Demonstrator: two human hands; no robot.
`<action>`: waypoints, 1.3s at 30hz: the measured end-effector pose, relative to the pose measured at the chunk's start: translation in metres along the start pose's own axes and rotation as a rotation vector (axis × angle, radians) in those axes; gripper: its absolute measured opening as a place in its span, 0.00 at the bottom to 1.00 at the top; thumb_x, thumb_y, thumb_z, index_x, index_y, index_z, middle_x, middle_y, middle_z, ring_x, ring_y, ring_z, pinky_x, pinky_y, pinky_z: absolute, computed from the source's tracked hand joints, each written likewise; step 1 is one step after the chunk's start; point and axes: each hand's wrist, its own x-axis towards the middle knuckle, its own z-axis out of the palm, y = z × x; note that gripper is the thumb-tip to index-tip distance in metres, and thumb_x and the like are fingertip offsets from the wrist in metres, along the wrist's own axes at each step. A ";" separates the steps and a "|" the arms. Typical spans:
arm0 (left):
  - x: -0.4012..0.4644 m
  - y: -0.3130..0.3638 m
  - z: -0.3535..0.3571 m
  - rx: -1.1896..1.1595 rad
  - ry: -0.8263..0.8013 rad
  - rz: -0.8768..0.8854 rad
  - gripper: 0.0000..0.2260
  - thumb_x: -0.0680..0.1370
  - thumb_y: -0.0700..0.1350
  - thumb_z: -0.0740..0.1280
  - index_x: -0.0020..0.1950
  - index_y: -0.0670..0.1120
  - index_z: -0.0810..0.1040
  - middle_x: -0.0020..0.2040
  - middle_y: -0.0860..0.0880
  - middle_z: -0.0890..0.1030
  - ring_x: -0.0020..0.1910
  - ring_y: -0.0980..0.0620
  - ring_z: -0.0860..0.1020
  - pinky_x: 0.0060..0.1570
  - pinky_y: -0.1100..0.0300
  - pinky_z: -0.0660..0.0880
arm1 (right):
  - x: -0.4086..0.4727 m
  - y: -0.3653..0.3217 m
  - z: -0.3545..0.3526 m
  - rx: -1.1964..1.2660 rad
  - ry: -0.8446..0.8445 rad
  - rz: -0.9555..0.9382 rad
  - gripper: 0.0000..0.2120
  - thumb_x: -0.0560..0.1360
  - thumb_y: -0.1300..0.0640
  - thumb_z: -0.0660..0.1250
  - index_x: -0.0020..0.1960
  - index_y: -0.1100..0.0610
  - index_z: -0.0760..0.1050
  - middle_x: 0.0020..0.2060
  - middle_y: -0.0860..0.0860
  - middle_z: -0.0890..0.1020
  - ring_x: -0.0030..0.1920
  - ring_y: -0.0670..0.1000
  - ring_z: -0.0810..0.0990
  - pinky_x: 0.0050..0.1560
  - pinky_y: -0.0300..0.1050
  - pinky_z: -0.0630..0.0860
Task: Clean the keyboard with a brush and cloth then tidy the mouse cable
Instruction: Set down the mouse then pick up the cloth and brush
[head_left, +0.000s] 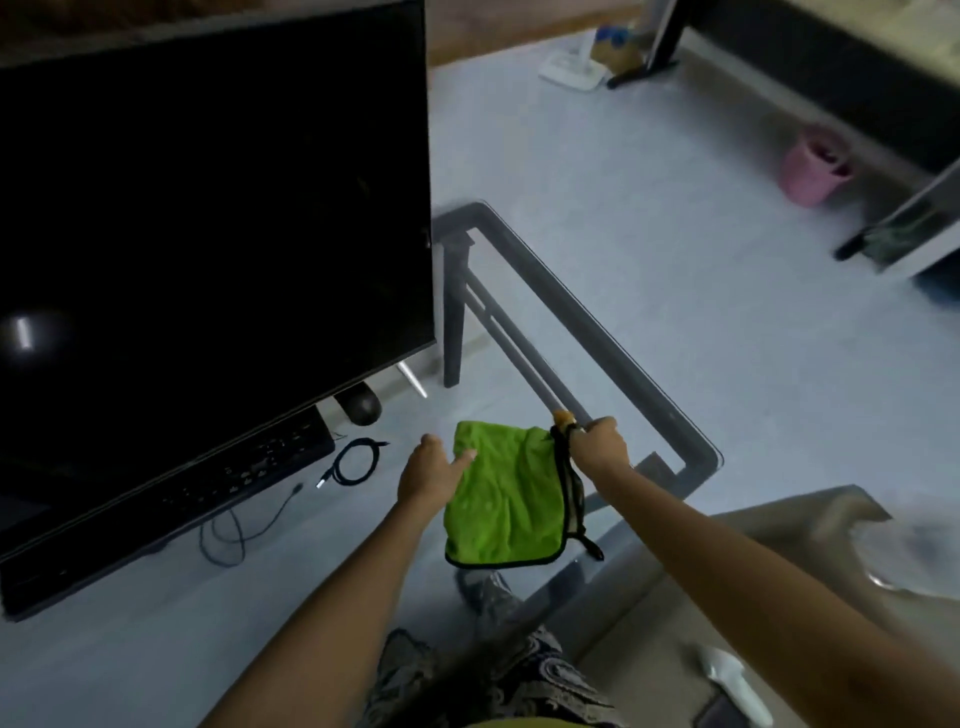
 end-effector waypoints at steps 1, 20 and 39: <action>-0.002 0.004 0.005 -0.023 -0.015 -0.016 0.29 0.75 0.59 0.66 0.64 0.38 0.68 0.59 0.40 0.77 0.58 0.41 0.76 0.50 0.53 0.72 | 0.004 0.005 0.001 0.006 -0.001 0.018 0.25 0.79 0.46 0.62 0.64 0.66 0.65 0.56 0.61 0.77 0.55 0.62 0.77 0.43 0.45 0.67; -0.061 0.044 -0.072 -0.573 -0.057 0.232 0.06 0.78 0.52 0.64 0.53 0.57 0.78 0.51 0.55 0.83 0.50 0.57 0.81 0.50 0.58 0.77 | 0.036 0.022 0.008 -0.195 -0.150 -0.109 0.22 0.75 0.38 0.63 0.55 0.57 0.68 0.46 0.53 0.75 0.44 0.52 0.75 0.38 0.44 0.70; -0.063 0.048 -0.139 -0.708 -0.068 0.018 0.10 0.76 0.43 0.68 0.58 0.49 0.77 0.48 0.53 0.84 0.46 0.57 0.83 0.43 0.60 0.81 | 0.032 -0.055 0.023 -0.227 -0.204 -0.312 0.09 0.82 0.53 0.57 0.57 0.58 0.67 0.39 0.54 0.78 0.36 0.50 0.78 0.37 0.44 0.79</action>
